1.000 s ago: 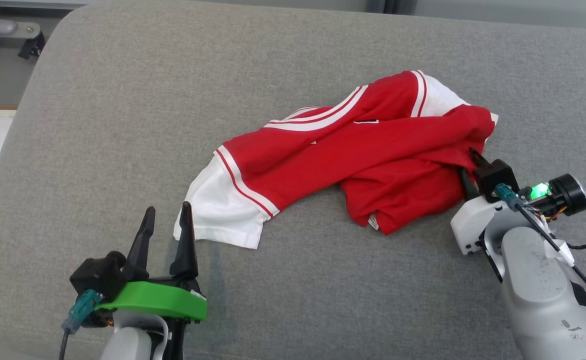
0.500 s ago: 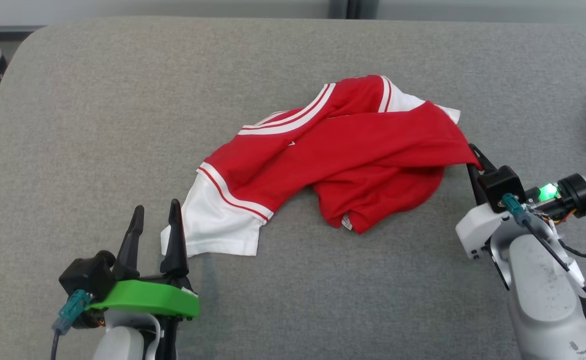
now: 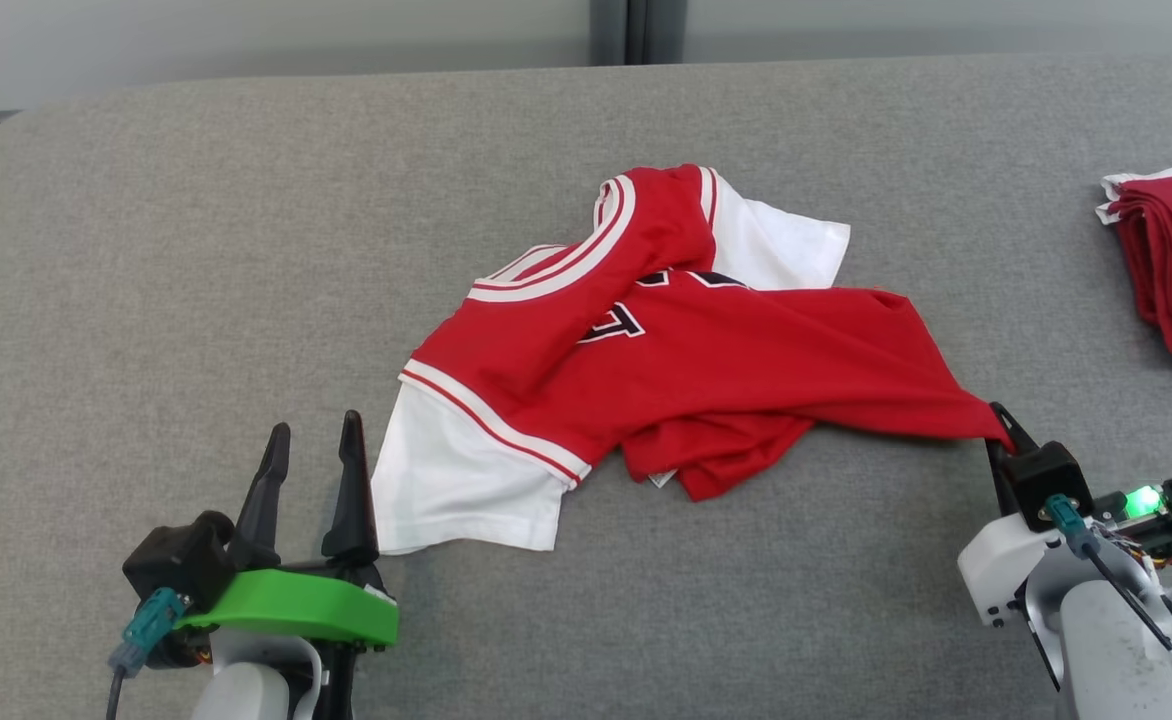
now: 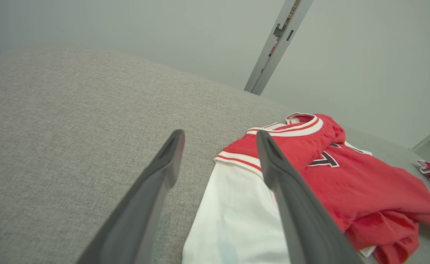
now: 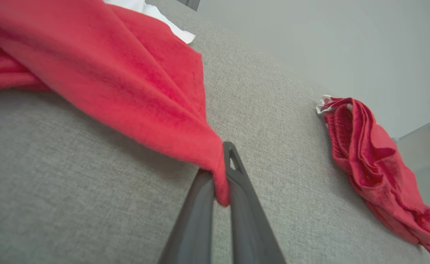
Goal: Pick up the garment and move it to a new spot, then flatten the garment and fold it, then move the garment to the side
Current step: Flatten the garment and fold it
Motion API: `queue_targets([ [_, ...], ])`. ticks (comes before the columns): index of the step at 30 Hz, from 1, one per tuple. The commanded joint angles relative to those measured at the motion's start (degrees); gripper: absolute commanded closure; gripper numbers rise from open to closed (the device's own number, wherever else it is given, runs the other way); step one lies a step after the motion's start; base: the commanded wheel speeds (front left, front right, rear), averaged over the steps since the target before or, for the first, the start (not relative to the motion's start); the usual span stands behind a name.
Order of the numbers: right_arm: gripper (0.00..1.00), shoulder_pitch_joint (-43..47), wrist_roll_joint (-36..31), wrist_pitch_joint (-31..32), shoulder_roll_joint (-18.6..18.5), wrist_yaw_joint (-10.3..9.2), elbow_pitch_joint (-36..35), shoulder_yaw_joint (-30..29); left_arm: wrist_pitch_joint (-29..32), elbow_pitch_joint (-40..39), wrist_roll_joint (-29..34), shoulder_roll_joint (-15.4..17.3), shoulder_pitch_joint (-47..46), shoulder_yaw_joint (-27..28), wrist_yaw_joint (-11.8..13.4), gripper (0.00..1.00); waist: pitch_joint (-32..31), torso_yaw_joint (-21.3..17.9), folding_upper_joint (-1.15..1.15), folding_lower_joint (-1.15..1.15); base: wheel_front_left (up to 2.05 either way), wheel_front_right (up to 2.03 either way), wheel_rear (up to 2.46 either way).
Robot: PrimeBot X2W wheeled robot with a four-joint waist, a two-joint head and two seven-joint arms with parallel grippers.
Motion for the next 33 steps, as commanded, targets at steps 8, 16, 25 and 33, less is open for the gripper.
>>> queue_targets([
  [8,0.0,4.71,3.73,-0.1,0.18,-0.09,-1.29,-0.35,-0.19,0.58,-0.36,0.22,1.28,-0.29,-0.27,0.0,-1.38,-1.49,0.0,0.0,0.0,0.0,0.0],
  [16,0.0,8.6,7.86,-0.1,0.17,-0.09,-4.73,0.43,-0.19,0.36,0.53,0.22,2.08,-0.32,-0.32,0.0,-3.74,-3.06,0.0,0.0,0.0,0.0,0.0],
  [25,0.0,10.07,12.4,-0.1,0.17,-0.09,-8.96,1.87,-0.19,0.82,1.03,0.22,3.19,-0.87,-0.43,0.0,-8.3,-4.18,0.0,0.0,0.0,0.0,0.0],
  [33,0.0,7.21,17.01,-0.1,0.17,-0.09,-9.38,1.92,-0.19,1.63,1.76,0.22,4.66,-1.71,-0.38,0.0,-10.8,-4.2,0.0,0.0,0.0,0.0,0.0],
])
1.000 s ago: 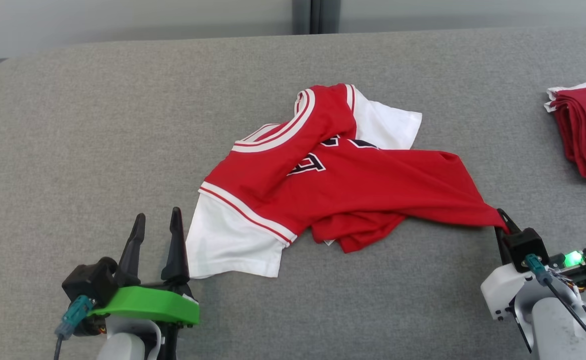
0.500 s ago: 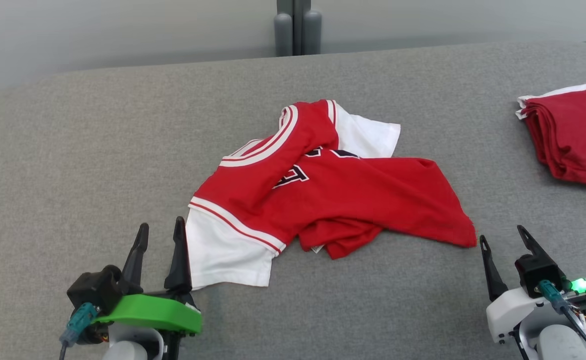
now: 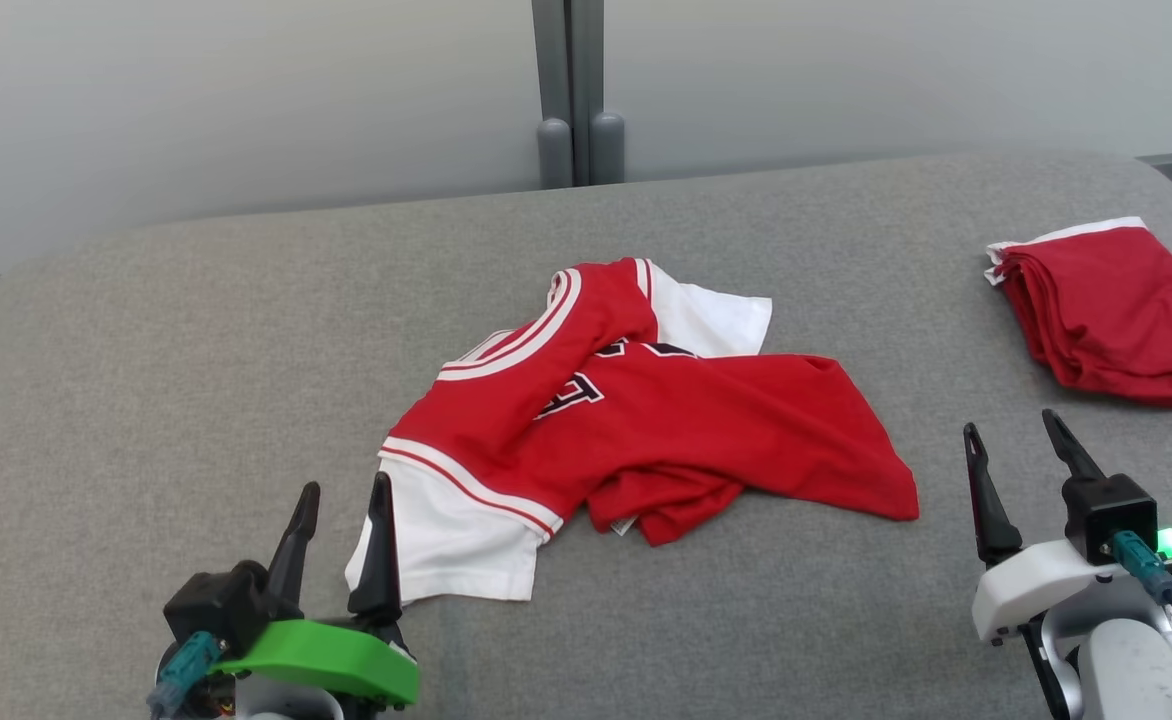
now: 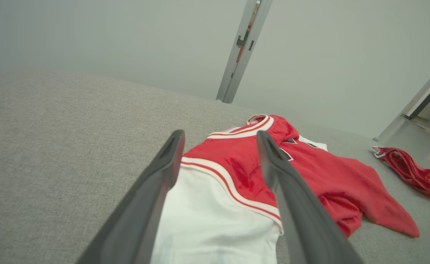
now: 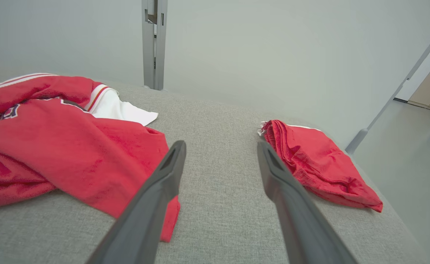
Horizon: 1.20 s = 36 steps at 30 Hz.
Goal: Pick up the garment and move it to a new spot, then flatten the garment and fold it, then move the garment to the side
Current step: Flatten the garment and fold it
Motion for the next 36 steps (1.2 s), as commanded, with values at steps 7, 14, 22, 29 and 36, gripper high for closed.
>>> queue_targets([
  [7,0.0,-1.03,6.19,-0.1,-0.16,-0.09,0.47,2.35,-0.19,1.61,0.85,0.22,2.46,0.18,-0.2,0.0,-1.39,0.09,0.0,0.0,0.0,0.0,0.0],
  [14,0.0,0.86,10.19,-0.1,-0.19,-0.09,1.84,5.56,-0.19,1.76,0.31,0.22,4.17,1.3,0.07,0.0,-2.01,-0.1,0.0,0.0,0.0,0.0,0.0],
  [22,0.0,1.91,12.23,-0.1,-0.18,-0.09,2.43,7.45,-0.19,1.5,0.76,0.22,5.16,1.85,0.33,0.0,-2.12,-0.2,0.0,0.0,0.0,0.0,0.0],
  [29,0.0,1.44,12.66,-0.1,-0.17,-0.09,2.18,7.62,-0.19,0.86,0.71,0.22,5.51,2.52,0.6,0.0,-1.99,-0.02,0.0,0.0,0.0,0.0,0.0],
  [36,0.0,1.05,12.85,-0.1,-0.18,-0.09,2.14,7.41,-0.19,1.52,0.66,0.22,5.66,2.66,0.63,0.0,-1.55,0.11,0.0,0.0,0.0,0.0,0.0],
])
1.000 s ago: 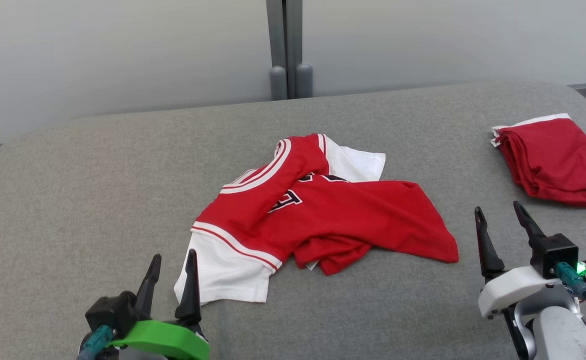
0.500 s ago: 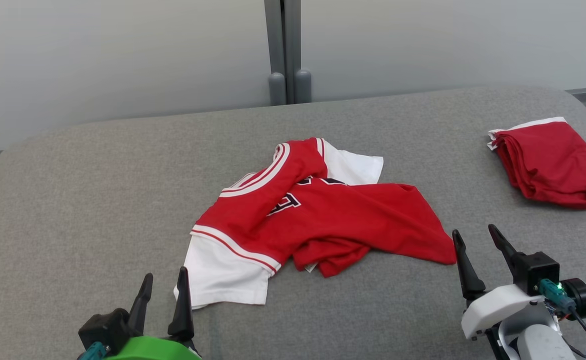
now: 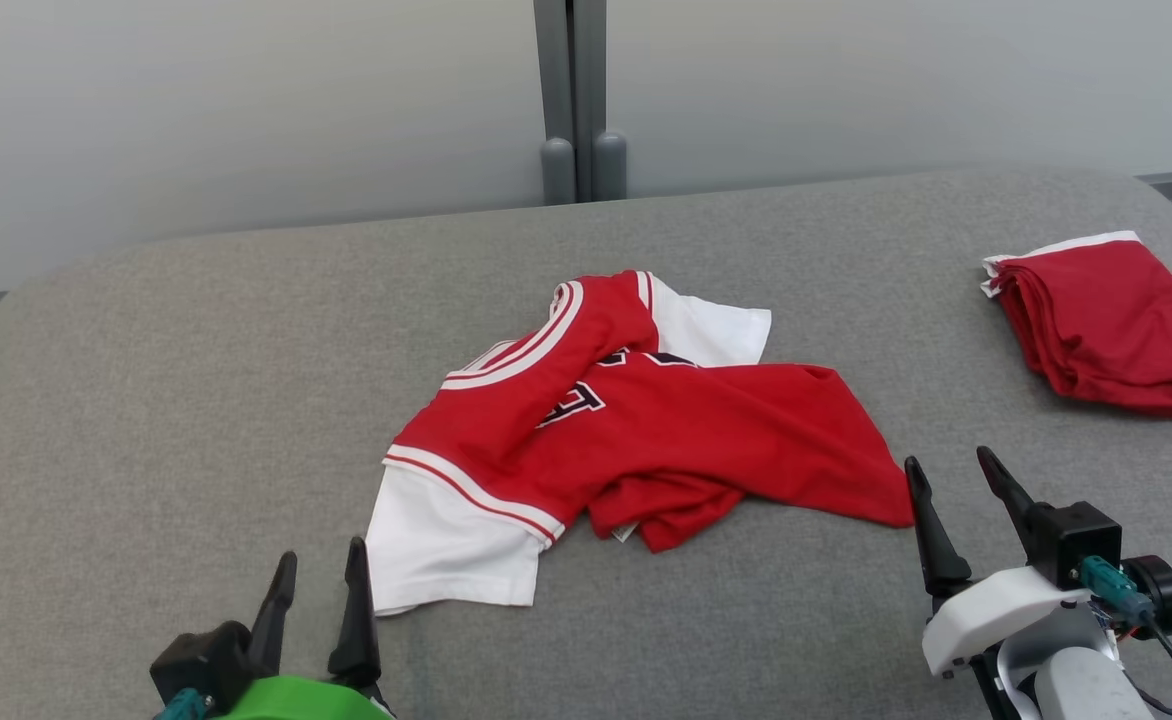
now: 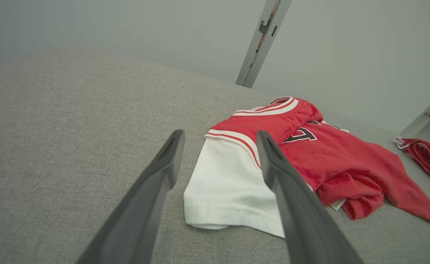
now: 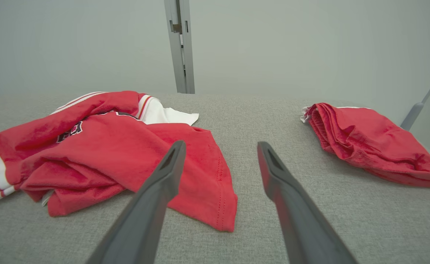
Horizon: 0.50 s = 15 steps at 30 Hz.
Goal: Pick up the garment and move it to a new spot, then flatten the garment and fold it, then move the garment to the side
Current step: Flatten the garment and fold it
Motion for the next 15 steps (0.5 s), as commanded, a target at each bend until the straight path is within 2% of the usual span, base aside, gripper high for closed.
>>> queue_targets([
  [1,0.0,-0.38,0.54,-0.1,-0.2,-0.09,0.12,-0.14,-0.19,1.06,-0.18,0.22,0.83,-0.33,0.14,0.0,0.17,-0.07,0.0,0.0,0.0,0.0,0.0],
  [15,0.0,-1.95,0.32,-0.1,-0.2,-0.09,0.72,-0.54,7.63,15.5,-4.61,2.92,-7.74,-1.8,-0.54,0.0,4.46,-2.62,0.0,0.0,0.0,0.0,0.0],
])
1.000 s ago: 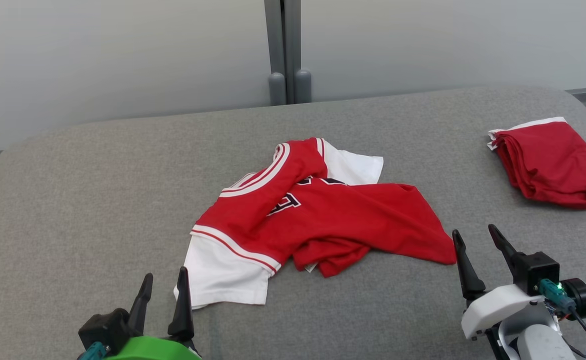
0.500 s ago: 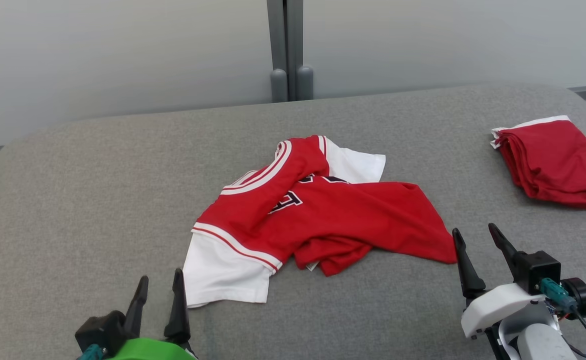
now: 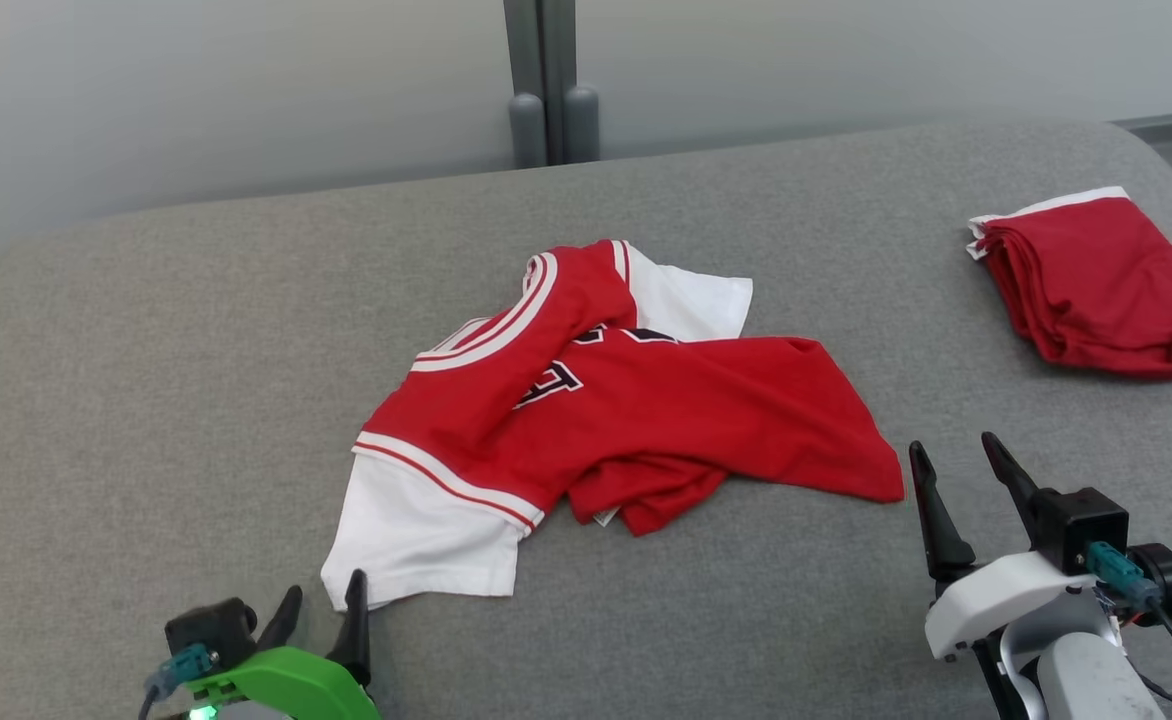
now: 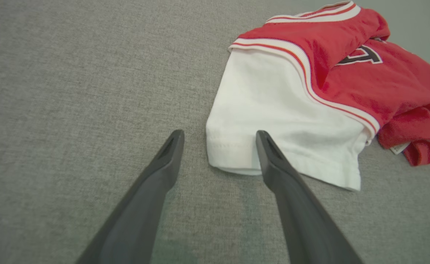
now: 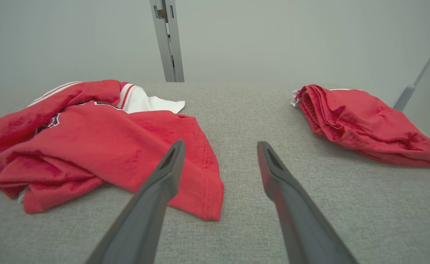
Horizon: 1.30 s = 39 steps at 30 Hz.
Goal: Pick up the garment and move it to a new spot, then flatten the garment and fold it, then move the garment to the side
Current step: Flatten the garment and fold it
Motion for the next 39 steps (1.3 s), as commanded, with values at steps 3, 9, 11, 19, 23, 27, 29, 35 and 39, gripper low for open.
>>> queue_targets([
  [3,0.0,-0.94,-0.76,-0.1,-0.19,-0.09,0.19,-0.73,-0.03,2.08,-1.18,0.9,-2.7,0.21,-0.36,0.0,1.94,-1.23,0.0,0.0,0.0,0.0,0.0],
  [9,0.0,-1.25,-1.24,-0.1,-0.19,-0.09,0.45,-1.62,0.65,4.22,-3.34,0.89,-4.66,-2.05,-0.44,0.0,3.1,-1.54,0.0,0.0,0.0,0.0,0.0],
  [11,0.0,-1.37,-1.42,-0.1,-0.19,-0.09,0.63,-1.93,0.51,4.0,-4.55,1.0,-4.8,-3.29,-0.43,0.08,3.31,-1.38,0.0,0.0,0.0,0.0,0.0],
  [19,0.0,-3.42,-0.43,-0.1,-0.19,-0.09,6.64,-2.45,-0.79,2.27,-8.13,2.28,-5.13,-7.39,-0.43,1.0,3.89,0.3,0.0,0.0,0.0,0.0,0.0],
  [23,0.0,-6.36,-0.28,-0.04,-0.19,-0.09,13.21,-2.77,-2.56,0.95,-8.71,2.62,-5.97,-7.7,-0.39,1.0,4.32,1.35,0.0,0.0,0.0,0.0,0.0],
  [27,0.0,-9.67,-1.15,1.12,-0.21,-0.09,19.62,-1.63,-3.89,-0.27,-8.55,3.11,-6.27,-7.79,-0.38,1.0,4.63,2.28,0.0,0.0,0.0,0.0,0.0],
  [29,0.0,-11.06,-0.96,1.61,-0.19,-0.09,22.56,-0.71,-4.5,-1.08,-8.38,3.11,-6.48,-7.84,-0.38,1.0,4.75,2.7,0.0,0.0,0.0,0.0,0.0],
  [35,0.78,-13.92,0.98,2.05,-0.13,-0.08,29.34,1.2,-5.82,-3.16,-8.07,3.2,-5.9,-7.97,-0.38,1.0,4.67,3.36,0.0,0.0,0.0,0.0,0.0],
  [39,1.0,-15.62,3.09,1.65,-0.09,-0.07,31.99,2.88,-6.19,-4.49,-8.27,3.41,-5.48,-8.09,-0.38,1.0,4.18,3.13,0.0,0.0,0.0,0.0,0.0],
])
